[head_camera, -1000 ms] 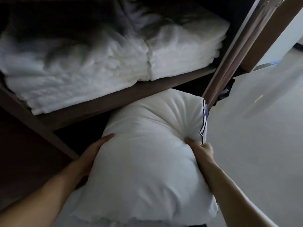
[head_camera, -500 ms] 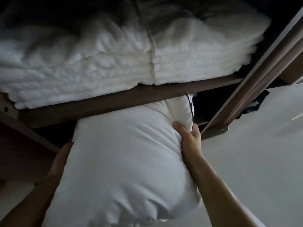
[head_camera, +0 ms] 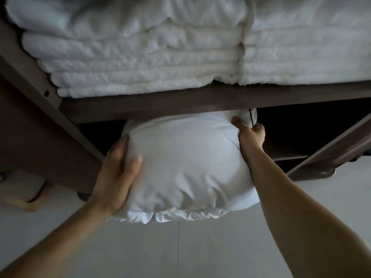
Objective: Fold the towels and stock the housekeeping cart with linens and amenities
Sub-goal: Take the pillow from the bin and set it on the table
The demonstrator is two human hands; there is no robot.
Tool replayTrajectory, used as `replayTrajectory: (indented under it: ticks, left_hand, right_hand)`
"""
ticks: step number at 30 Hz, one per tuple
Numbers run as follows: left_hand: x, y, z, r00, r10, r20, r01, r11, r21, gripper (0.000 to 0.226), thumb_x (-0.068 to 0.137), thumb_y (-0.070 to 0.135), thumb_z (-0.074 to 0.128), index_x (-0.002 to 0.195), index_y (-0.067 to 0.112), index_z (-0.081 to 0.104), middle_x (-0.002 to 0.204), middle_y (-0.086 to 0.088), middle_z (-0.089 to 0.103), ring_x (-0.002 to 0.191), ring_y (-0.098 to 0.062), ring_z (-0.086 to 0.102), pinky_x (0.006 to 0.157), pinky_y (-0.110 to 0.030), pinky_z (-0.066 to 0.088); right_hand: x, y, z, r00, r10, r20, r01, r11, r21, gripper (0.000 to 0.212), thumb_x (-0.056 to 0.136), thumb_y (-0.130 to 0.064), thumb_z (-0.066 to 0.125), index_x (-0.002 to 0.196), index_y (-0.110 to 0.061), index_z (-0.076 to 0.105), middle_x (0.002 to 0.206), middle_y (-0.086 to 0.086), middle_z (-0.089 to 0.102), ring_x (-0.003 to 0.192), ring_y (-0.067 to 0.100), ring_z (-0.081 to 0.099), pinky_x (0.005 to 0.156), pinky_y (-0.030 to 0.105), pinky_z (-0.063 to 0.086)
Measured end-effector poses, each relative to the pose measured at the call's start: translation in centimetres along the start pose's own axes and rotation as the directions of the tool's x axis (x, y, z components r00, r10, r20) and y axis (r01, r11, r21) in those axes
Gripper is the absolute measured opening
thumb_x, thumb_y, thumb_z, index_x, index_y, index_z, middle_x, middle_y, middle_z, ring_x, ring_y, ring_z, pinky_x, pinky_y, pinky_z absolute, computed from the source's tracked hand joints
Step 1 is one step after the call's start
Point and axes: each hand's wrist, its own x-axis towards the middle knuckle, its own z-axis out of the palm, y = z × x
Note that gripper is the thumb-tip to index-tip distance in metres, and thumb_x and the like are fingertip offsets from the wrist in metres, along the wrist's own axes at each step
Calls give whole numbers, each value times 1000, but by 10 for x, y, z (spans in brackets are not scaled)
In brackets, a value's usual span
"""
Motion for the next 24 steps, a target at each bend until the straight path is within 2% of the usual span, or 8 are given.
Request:
replayTrajectory:
  ticks: [3,6,9,11,14,17,20,24]
  left_hand:
    - [-66,-16,25,888,405,216,-459,776,433,116,67,80,58,155,13,24,160,-19,21,148,-38,19,115,-57,21]
    - [-58,-26,61,820,450,352,-563,529,635,130,47,63,81,154,21,21,159,-23,17,145,-50,16,99,-78,25]
    - [-25,-33,75,797,484,360,-585,472,660,138,44,53,83,156,22,10,163,-16,8,144,-52,11,98,-79,21]
    - [-16,-50,84,707,606,365,-652,358,668,125,54,49,71,158,24,6,165,-10,2,145,-54,3,101,-79,12]
    - [-12,-73,91,596,719,357,-682,218,698,101,71,43,58,158,24,10,165,-10,7,143,-57,4,103,-78,10]
    - [20,-80,85,584,744,324,-653,193,732,114,69,56,67,158,23,5,165,-8,2,143,-56,10,101,-78,16]
    - [50,-81,77,609,715,344,-640,186,745,139,50,55,82,158,21,1,165,-7,0,146,-49,9,102,-77,18]
    - [84,-94,65,603,701,381,-626,119,771,134,54,54,80,158,17,4,165,-6,6,149,-39,11,106,-72,21]
  right_hand:
    - [-2,-1,-2,999,-39,5,39,994,-99,58,68,-52,83,105,-20,54,92,-9,61,74,4,59,43,9,42]
    - [-4,1,-17,992,-59,114,90,953,-290,84,51,-77,79,108,-19,58,100,-4,65,84,12,64,61,21,49]
    - [-3,14,-44,968,-5,250,106,913,-394,115,31,-87,77,126,-29,50,125,-7,57,107,17,61,87,33,52]
    - [-3,26,-55,940,107,325,14,937,-349,125,31,-81,84,141,-43,38,136,-8,50,118,20,58,97,41,51]
    - [-4,40,-51,939,82,333,8,965,-262,108,41,-69,89,136,-42,47,118,-11,68,97,13,71,76,31,57]
    - [8,41,-29,961,-25,275,79,979,-190,91,45,-59,89,127,-38,57,104,-12,72,84,13,73,62,24,56]
    - [28,37,5,960,-72,271,103,989,-103,91,56,-53,87,137,-35,50,115,-7,67,95,19,68,72,27,52]
    - [55,47,54,946,-91,312,94,996,4,84,70,-44,83,144,-35,44,123,1,63,101,26,63,81,38,50]
